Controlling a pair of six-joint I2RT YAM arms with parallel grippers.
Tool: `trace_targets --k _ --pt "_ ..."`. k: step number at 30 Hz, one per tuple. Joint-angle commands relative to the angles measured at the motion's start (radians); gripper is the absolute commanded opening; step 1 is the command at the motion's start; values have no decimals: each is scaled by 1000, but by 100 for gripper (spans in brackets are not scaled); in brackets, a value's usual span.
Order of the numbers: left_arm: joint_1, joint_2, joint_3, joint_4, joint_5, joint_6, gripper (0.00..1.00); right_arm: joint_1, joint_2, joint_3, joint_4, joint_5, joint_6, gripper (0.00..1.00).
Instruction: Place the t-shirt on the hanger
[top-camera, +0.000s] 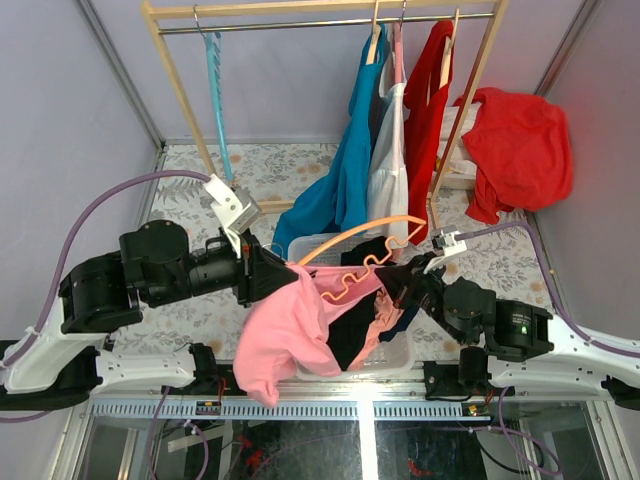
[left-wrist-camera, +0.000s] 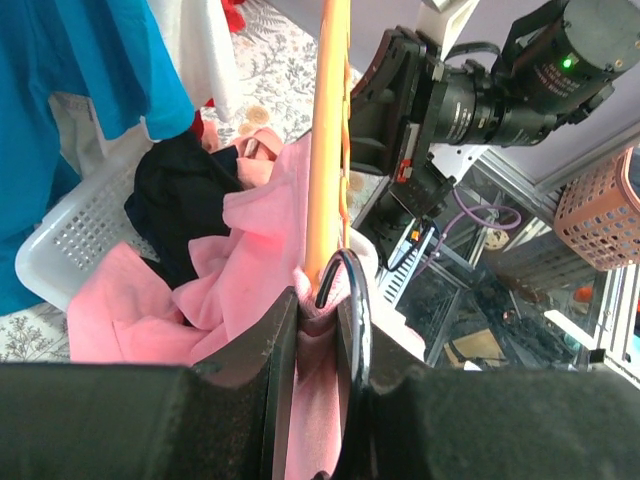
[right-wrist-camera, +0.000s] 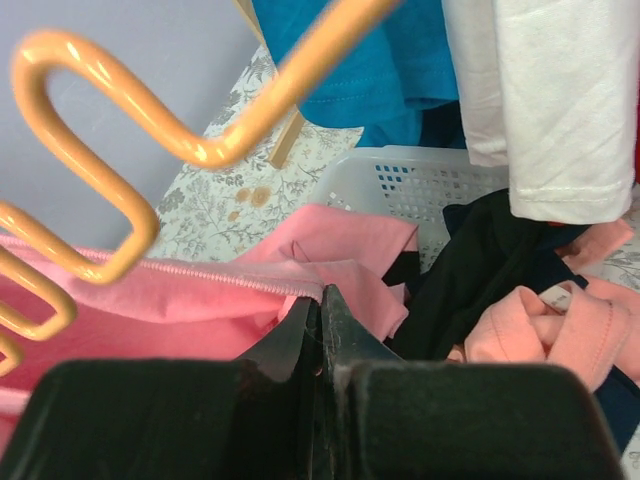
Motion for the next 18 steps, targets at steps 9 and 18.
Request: trace_targets --k 9,18 --pt "3 3 -57 -27 37 -29 0 -14 -3 113 -137 163 -50 0" --pt "2 -10 -77 -30 33 -24 0 -14 -53 129 -304 244 -43 0"
